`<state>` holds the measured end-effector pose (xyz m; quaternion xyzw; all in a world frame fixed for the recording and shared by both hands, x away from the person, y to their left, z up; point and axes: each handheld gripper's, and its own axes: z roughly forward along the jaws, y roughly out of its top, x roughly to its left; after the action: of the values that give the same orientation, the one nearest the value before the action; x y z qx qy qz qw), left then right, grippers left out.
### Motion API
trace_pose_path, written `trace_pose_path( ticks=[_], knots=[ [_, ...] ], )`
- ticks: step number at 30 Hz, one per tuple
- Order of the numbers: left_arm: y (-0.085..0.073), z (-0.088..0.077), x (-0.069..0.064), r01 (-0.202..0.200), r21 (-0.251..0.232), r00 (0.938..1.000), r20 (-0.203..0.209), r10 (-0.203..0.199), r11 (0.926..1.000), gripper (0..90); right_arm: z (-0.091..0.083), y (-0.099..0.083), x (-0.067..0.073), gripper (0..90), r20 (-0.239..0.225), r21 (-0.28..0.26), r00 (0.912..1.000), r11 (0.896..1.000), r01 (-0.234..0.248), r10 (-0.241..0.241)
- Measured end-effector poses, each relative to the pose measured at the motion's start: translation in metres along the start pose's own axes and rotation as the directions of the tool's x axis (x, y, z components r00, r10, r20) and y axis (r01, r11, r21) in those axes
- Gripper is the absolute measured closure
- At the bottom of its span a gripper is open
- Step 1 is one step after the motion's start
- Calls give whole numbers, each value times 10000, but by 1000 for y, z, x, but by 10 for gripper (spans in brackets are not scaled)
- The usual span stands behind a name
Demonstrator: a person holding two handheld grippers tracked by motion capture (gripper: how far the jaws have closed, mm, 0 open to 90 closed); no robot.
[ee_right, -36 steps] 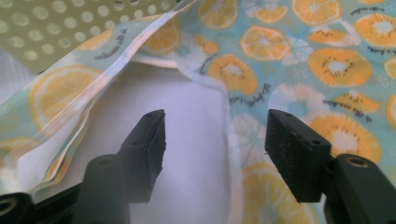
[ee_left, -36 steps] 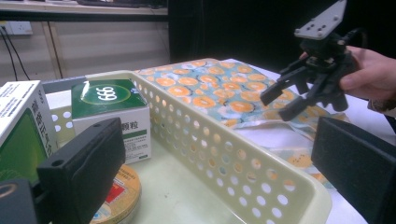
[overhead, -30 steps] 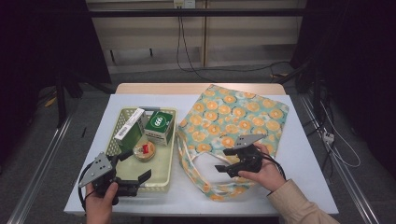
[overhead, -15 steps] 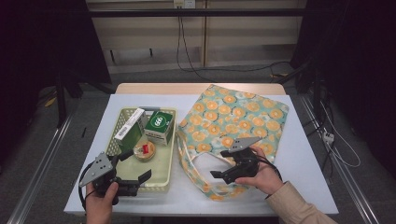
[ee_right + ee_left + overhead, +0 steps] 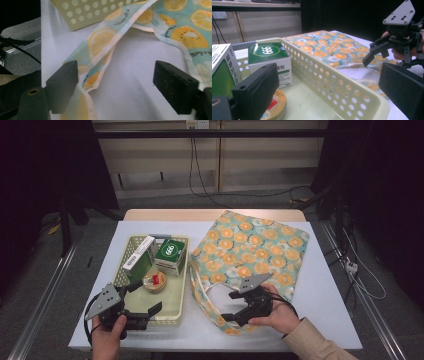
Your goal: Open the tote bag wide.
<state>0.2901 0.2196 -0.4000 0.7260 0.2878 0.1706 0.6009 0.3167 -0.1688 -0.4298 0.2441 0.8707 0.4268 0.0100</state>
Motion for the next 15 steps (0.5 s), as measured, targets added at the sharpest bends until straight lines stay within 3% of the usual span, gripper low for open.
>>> trace_pose_path(
  ticks=[8, 11, 15],
  knots=[
    [0, 0, 0, -93, 23, 10000, 8, 93, 10000, 28, 7, -4, 8, 340, -366, 367, 9985, 9984, 432, -418],
    [1, 0, 0, -89, 33, 10000, 14, 89, 10000, 28, 3, -1, 10, 350, -276, 180, 9989, 9991, 384, -379],
    [1, -1, 0, -92, 21, 10000, -27, 92, 10000, 28, -4, 5, 18, 365, -299, -478, 9990, 9983, 327, -342]
  ],
)
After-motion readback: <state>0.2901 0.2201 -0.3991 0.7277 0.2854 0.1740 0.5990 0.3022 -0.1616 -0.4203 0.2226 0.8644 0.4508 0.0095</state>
